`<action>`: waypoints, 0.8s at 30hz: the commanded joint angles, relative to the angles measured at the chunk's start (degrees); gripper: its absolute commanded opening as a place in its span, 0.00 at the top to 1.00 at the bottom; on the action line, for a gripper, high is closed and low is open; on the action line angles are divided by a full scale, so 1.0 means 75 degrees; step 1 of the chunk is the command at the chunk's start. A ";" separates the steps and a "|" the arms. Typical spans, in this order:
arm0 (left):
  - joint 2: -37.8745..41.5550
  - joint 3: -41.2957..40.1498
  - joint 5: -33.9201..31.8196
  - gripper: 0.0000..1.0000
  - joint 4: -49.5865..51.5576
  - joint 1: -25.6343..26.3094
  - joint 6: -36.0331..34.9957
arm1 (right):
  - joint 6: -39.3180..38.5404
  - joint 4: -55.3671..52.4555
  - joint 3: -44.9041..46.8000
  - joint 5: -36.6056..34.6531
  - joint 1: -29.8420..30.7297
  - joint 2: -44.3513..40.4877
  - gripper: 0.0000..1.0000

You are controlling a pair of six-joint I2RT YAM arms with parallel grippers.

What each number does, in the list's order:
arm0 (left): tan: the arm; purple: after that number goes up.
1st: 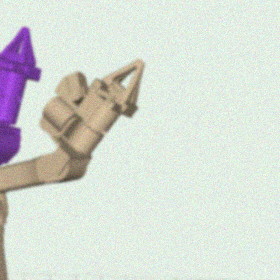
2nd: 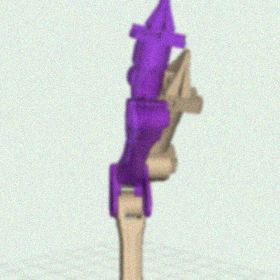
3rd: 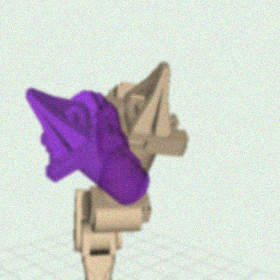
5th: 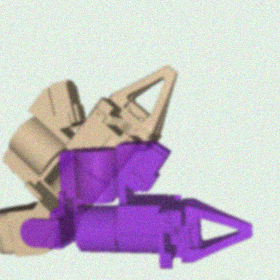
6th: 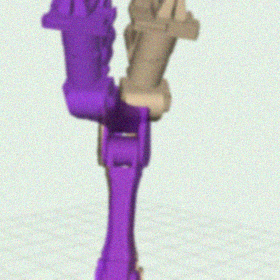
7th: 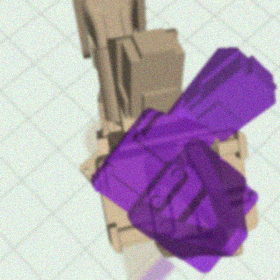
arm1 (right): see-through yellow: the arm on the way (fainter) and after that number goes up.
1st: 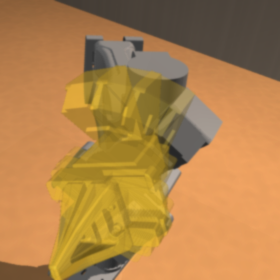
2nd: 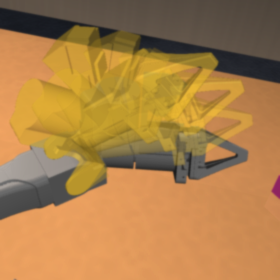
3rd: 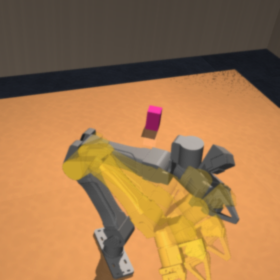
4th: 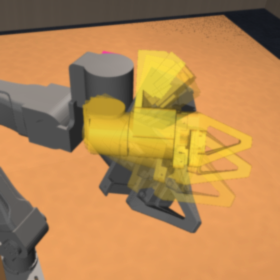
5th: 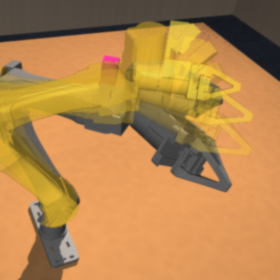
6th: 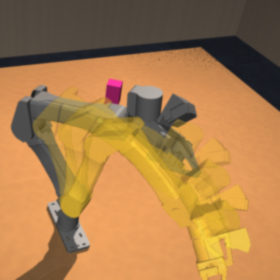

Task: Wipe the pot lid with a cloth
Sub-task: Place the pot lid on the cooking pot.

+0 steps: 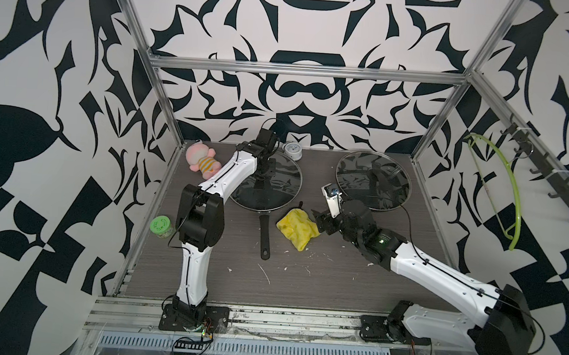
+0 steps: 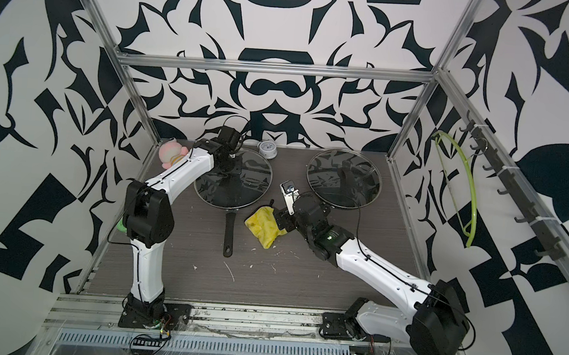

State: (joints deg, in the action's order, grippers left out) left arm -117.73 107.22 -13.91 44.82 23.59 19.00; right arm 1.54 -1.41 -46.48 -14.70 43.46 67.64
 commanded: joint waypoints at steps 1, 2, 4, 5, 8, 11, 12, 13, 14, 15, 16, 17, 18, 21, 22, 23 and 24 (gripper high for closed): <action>0.0071 -0.0028 -0.0278 0.98 -0.0057 0.0030 -0.0132 | 0.0097 0.0338 -0.0061 -0.0116 -0.0035 0.0024 0.10; 0.0065 -0.0044 -0.0285 0.95 -0.0058 0.0030 -0.0132 | 0.0099 0.0352 -0.0064 -0.0108 -0.0047 0.0040 0.10; 0.0088 -0.0044 -0.0364 0.82 -0.0061 0.0030 -0.0115 | 0.0101 0.0350 -0.0095 -0.0091 -0.0052 0.0074 0.10; 0.0101 -0.0046 -0.0384 0.74 -0.0075 0.0030 -0.0108 | 0.0109 0.0346 -0.0102 -0.0085 -0.0051 0.0076 0.10; 0.0158 -0.0051 -0.0373 0.63 -0.0180 0.0030 -0.0097 | 0.0115 0.0352 -0.0112 -0.0103 -0.0048 0.0054 0.10; 0.0116 0.0050 -0.0348 0.53 -0.0213 0.0030 -0.0126 | 0.0126 0.0352 -0.0119 -0.0125 -0.0063 -0.0006 0.10; 0.0084 0.0107 -0.0329 0.52 -0.0219 0.0030 -0.0132 | 0.0129 0.0343 -0.0120 -0.0125 -0.0065 -0.0036 0.11; 0.0037 0.0163 -0.0330 0.52 -0.0214 0.0030 -0.0143 | 0.0134 0.0329 -0.0120 -0.0144 -0.0065 -0.0070 0.11; -0.0004 0.0208 -0.0335 0.52 -0.0213 0.0030 -0.0143 | 0.0134 0.0312 -0.0119 -0.0157 -0.0063 -0.0099 0.11; -0.0060 0.0287 -0.0328 0.52 -0.0190 0.0030 -0.0153 | 0.0134 0.0296 -0.0126 -0.0164 -0.0075 -0.0121 0.11; -0.0096 0.0347 -0.0336 0.52 -0.0150 0.0030 -0.0144 | 0.0134 0.0280 -0.0127 -0.0180 -0.0078 -0.0155 0.11; -0.0088 0.0343 -0.0330 0.52 -0.0168 0.0030 -0.0133 | 0.0134 0.0256 -0.0110 -0.0195 -0.0087 -0.0179 0.11; -0.0059 0.0344 -0.0320 0.52 -0.0197 0.0030 -0.0132 | 0.0134 0.0236 -0.0114 -0.0214 -0.0093 -0.0195 0.11; -0.0046 0.0340 -0.0232 0.57 -0.0249 0.0030 -0.0184 | 0.0148 0.0223 -0.0111 -0.0217 -0.0120 -0.0240 0.11; -0.0083 0.0357 -0.0241 0.57 -0.0199 0.0030 -0.0190 | 0.0150 0.0229 -0.0109 -0.0218 -0.0133 -0.0257 0.11; -0.0136 0.0395 -0.0243 0.56 -0.0123 0.0030 -0.0190 | 0.0156 0.0231 -0.0117 -0.0209 -0.0128 -0.0253 0.11; -0.0202 0.0441 -0.0245 0.53 -0.0008 0.0029 -0.0190 | 0.0146 0.0229 -0.0119 -0.0208 -0.0140 -0.0245 0.12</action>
State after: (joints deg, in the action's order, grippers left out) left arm -117.84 108.38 -15.66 43.38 23.70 17.96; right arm 1.83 -1.23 -46.48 -15.27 42.72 67.51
